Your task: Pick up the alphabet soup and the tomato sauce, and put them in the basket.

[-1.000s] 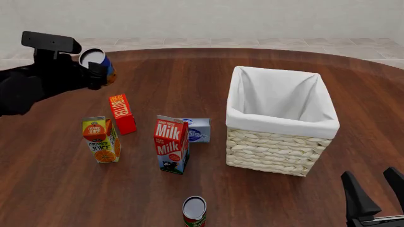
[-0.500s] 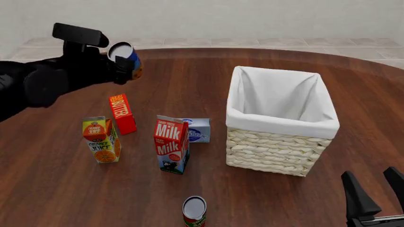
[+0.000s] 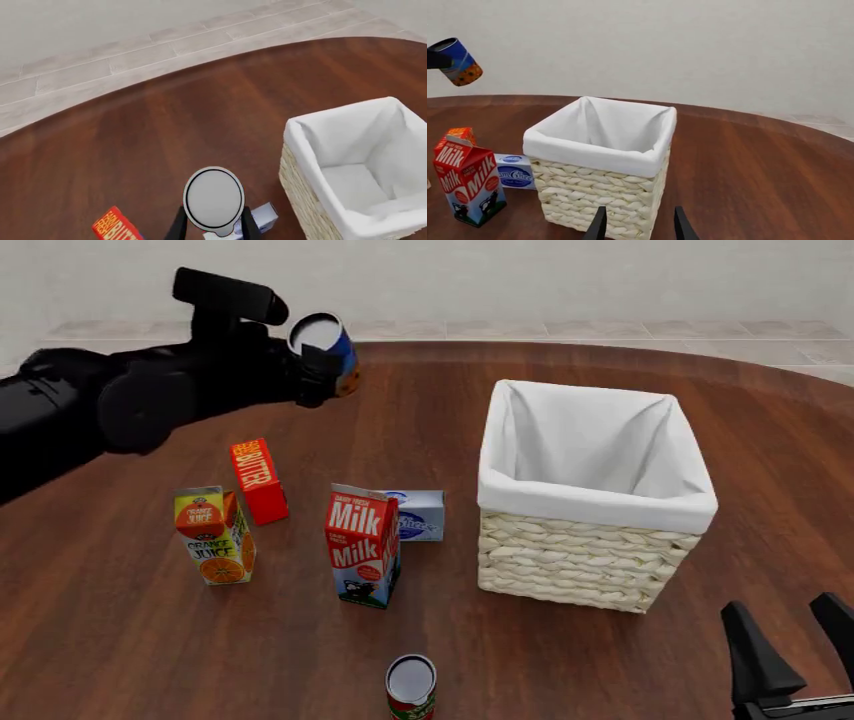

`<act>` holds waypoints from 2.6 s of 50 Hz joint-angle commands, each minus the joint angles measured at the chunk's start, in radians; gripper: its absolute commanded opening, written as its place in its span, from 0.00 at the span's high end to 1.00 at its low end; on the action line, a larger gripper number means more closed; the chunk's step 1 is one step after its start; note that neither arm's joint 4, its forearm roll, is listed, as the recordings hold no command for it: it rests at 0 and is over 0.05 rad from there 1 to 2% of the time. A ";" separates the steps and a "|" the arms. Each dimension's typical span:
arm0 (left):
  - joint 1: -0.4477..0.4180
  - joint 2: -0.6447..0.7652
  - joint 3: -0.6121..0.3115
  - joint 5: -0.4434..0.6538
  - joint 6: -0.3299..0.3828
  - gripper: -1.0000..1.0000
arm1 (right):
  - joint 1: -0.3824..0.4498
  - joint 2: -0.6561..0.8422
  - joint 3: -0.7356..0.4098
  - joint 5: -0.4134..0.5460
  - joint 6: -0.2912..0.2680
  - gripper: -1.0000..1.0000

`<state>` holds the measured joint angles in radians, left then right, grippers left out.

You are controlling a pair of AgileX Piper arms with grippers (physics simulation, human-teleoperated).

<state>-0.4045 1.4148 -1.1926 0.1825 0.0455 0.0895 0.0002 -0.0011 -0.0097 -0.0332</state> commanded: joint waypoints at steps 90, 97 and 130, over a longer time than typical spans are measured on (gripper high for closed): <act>-0.427 0.281 -0.316 0.062 0.028 1.00 | 0.016 0.000 0.000 -0.008 0.019 0.00; -0.434 0.310 -0.352 0.075 0.037 1.00 | 0.016 0.000 0.000 -0.009 0.021 0.00; -0.431 0.475 -0.483 0.114 0.064 1.00 | 0.014 0.000 -0.001 -0.008 0.029 0.00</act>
<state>-0.8395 1.8524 -1.6304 0.2812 0.0822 0.1034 0.0002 -0.0024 -0.0184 -0.0056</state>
